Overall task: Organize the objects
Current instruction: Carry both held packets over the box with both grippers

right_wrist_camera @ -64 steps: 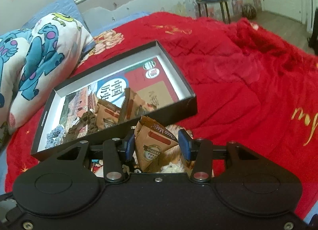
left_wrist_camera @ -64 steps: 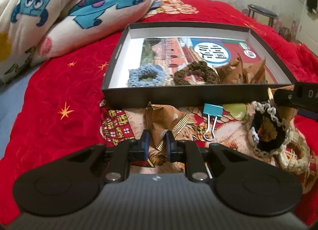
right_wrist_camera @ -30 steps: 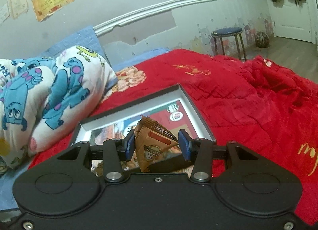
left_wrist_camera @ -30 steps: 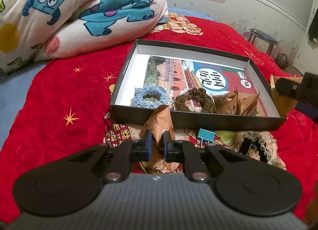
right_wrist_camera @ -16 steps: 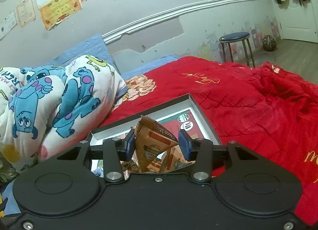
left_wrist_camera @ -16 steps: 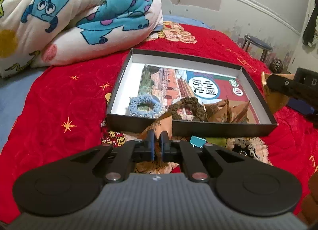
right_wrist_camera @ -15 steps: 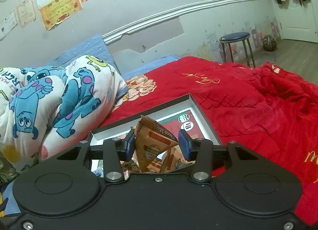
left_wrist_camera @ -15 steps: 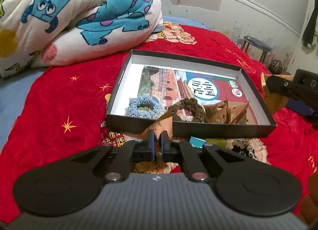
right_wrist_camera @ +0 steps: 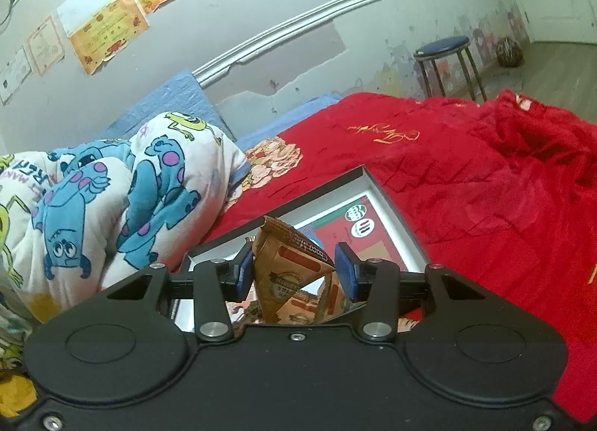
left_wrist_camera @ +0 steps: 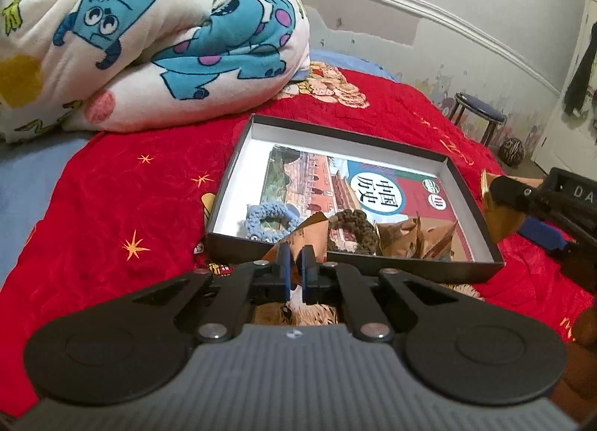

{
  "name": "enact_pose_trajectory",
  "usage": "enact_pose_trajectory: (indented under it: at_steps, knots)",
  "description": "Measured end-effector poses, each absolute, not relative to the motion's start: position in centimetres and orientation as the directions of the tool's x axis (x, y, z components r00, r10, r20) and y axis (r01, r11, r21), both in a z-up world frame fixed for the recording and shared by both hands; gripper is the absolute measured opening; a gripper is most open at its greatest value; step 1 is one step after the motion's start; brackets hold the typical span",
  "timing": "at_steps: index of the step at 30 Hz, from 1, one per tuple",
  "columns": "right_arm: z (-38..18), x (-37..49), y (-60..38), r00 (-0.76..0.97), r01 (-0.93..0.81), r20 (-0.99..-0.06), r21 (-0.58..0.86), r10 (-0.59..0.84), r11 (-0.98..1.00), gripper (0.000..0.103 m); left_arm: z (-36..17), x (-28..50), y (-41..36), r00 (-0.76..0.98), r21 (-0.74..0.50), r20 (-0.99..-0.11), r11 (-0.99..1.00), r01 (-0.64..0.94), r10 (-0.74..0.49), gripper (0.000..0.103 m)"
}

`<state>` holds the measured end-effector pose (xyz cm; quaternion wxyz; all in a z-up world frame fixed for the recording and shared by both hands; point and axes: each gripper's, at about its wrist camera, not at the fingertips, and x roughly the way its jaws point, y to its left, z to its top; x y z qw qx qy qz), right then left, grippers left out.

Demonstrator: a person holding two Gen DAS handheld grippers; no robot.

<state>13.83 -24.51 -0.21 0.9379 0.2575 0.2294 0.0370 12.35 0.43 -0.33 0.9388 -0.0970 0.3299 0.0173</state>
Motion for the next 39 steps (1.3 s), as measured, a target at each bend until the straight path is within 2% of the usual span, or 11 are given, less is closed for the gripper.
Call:
enact_pose_trajectory:
  at_steps: [18,30,35,39]
  knots:
    - [0.7,15.0,-23.5,0.890,-0.070,-0.351,0.526,0.291,0.848,0.044,2.1,12.4,1.7,0.837,-0.220,-0.546,0.970,-0.099,-0.039,0.007]
    - [0.8,16.9,-23.3,0.880,-0.116,-0.331,0.546,0.341,0.830,0.044,3.4,14.0,3.5,0.869,-0.242,-0.493,0.965,-0.103,-0.031,0.007]
    - [0.8,17.5,-23.3,0.879,-0.125,-0.325,0.546,0.348,0.828,0.044,3.6,14.3,4.5,0.880,-0.312,-0.470,0.945,-0.098,-0.064,0.007]
    - [0.5,18.0,-23.3,0.873,-0.130,-0.327,0.559,0.362,0.819,0.044,3.9,14.4,4.5,0.888,-0.298,-0.456,0.950,-0.092,-0.057,0.007]
